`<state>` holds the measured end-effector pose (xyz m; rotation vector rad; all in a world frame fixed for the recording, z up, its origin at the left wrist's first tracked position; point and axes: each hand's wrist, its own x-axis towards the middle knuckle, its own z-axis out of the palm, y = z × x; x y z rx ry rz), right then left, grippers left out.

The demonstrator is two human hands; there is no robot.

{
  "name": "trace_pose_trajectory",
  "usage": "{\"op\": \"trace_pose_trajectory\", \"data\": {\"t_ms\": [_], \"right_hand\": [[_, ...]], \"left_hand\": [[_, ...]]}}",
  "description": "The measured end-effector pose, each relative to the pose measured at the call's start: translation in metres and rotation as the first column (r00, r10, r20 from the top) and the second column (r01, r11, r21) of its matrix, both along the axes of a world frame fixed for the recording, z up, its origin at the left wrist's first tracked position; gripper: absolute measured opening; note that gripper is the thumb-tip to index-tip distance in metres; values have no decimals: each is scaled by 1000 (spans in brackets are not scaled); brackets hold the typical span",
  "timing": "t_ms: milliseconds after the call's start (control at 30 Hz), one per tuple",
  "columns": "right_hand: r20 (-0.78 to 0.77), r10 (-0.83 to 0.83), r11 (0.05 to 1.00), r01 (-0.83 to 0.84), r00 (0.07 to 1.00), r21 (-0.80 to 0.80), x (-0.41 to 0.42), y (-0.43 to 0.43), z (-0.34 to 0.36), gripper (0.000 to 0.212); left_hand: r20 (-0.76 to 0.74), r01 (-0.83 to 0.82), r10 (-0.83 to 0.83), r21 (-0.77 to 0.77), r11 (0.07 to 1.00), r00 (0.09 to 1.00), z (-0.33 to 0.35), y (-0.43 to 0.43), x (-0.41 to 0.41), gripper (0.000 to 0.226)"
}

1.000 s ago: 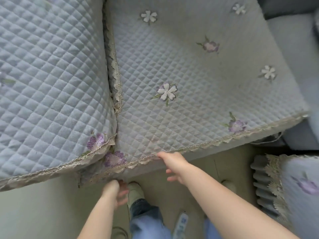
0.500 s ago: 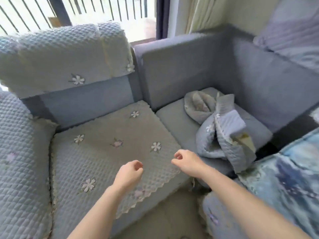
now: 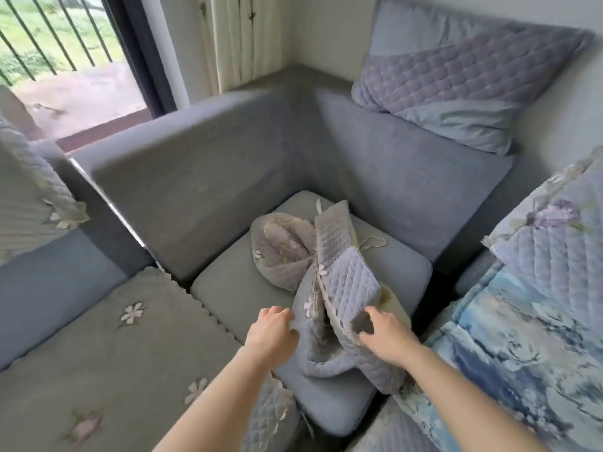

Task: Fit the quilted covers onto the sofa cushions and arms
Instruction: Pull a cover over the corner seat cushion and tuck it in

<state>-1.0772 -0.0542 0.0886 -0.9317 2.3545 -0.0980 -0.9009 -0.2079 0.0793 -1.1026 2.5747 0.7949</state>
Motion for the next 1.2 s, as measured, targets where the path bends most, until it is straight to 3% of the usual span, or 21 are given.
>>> {"op": "trace_pose_trajectory", "data": {"t_ms": [100,200,267,367,433,500,600,700,800,867,933,1000,1033,1100,1133,1200], "right_hand": [[33,-66,993,62,997,100,-33,-25,-56,70],[53,-68,947,48,996,319,-45,-35,-109,90],[44,-34,914,14,998,405,-44,-38,-136,79],[46,-84,973,72,995,221,-54,-45,-137,30],[144,-298,954,301,944,-2,-77,-57,-103,18],[190,-444,851,478,876,-215,-110,-71,-48,20],[214,-513,701,550,831,-454,-154,-87,52,26],[373,-526,471,627,764,-620,-168,-97,153,30],[465,-491,305,646,737,-700,-166,-109,238,24],[556,-454,160,678,696,-718,-165,-117,293,16],[660,-315,19,700,682,-714,-160,-119,349,15],[722,-138,-91,717,678,-691,-155,-119,397,17],[724,-49,-136,714,688,-687,-150,-118,417,15],[686,103,-190,692,720,-697,-139,-112,449,8],[662,155,-181,680,733,-711,-134,-107,461,9],[611,172,-67,628,773,-776,-128,-96,470,24]], "left_hand": [[57,89,-93,79,993,994,-42,-36,-61,47],[98,189,-201,122,974,975,-70,-55,-100,52],[106,246,-261,137,959,959,-84,-65,-120,53],[75,318,-333,163,934,940,-85,-81,-139,63],[55,370,-384,176,912,922,-73,-93,-152,71],[23,403,-415,191,895,910,-52,-103,-164,78],[-51,389,-387,209,897,921,-6,-114,-181,84],[-150,399,-374,212,892,915,61,-114,-184,89],[-382,441,-289,409,799,878,140,-102,-175,88],[-576,526,-193,494,692,794,191,-89,-164,75],[-709,595,-202,364,716,676,229,-76,-152,87],[-720,416,-164,188,890,675,255,-68,-148,99],[-738,251,-76,129,959,670,267,-67,-148,81],[-817,-63,74,46,997,572,296,-73,-154,22],[-844,-166,134,54,985,519,316,-78,-154,2],[-885,-237,204,111,965,418,357,-91,-157,21]]}}
